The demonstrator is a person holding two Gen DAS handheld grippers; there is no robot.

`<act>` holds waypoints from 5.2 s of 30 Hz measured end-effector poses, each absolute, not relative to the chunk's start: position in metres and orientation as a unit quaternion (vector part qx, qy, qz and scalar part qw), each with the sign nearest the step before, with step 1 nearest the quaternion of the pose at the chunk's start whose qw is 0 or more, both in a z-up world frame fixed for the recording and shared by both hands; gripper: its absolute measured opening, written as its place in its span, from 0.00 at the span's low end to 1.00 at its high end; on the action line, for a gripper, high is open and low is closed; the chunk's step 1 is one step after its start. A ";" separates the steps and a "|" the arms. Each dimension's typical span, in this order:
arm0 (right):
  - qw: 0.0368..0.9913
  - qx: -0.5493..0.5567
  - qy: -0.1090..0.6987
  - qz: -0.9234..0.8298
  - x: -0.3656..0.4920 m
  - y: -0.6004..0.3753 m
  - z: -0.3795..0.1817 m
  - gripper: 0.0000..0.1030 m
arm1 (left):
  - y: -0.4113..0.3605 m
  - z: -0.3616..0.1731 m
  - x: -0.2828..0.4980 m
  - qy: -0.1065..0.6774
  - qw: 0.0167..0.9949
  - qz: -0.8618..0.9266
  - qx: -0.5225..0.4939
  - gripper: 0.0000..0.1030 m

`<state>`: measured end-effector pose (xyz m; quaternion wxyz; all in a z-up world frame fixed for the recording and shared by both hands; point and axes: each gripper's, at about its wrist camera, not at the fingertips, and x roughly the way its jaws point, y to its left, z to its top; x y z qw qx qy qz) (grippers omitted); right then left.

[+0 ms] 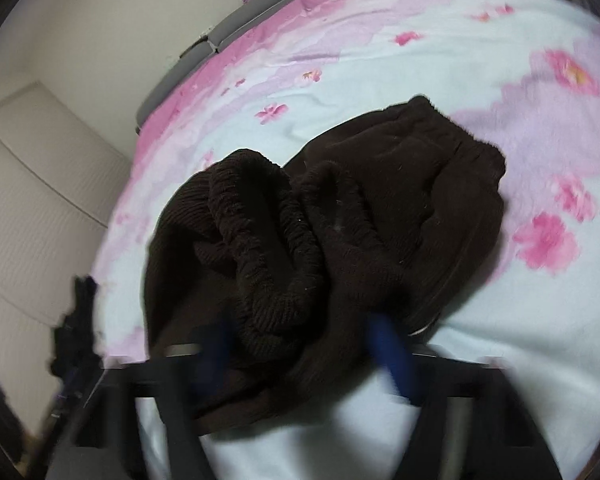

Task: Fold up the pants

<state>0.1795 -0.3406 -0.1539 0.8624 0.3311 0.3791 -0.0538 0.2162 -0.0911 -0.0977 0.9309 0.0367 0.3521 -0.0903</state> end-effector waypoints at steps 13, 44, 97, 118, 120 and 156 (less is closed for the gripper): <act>0.914 0.283 0.277 -0.088 0.165 -0.396 -0.080 0.24 | -0.114 -0.082 0.220 0.336 0.935 -0.108 0.036 0.98; 0.875 0.238 0.421 0.005 0.246 -0.437 -0.096 0.20 | -0.167 -0.084 0.231 0.342 0.929 -0.138 0.033 0.98; 0.827 0.467 0.312 0.011 0.195 -0.456 -0.201 0.42 | -0.179 -0.164 0.252 0.383 0.898 -0.188 -0.105 0.33; 0.875 0.412 0.242 0.083 0.201 -0.321 -0.073 0.37 | -0.040 -0.048 0.233 0.329 0.918 -0.171 -0.138 0.29; 0.875 0.408 0.239 0.103 0.210 -0.295 -0.062 0.37 | -0.011 -0.035 0.233 0.317 0.925 -0.159 -0.139 0.29; 0.818 0.389 0.332 0.264 0.508 0.204 -0.145 0.39 | 0.514 -0.053 0.417 0.263 0.952 0.041 -0.153 0.30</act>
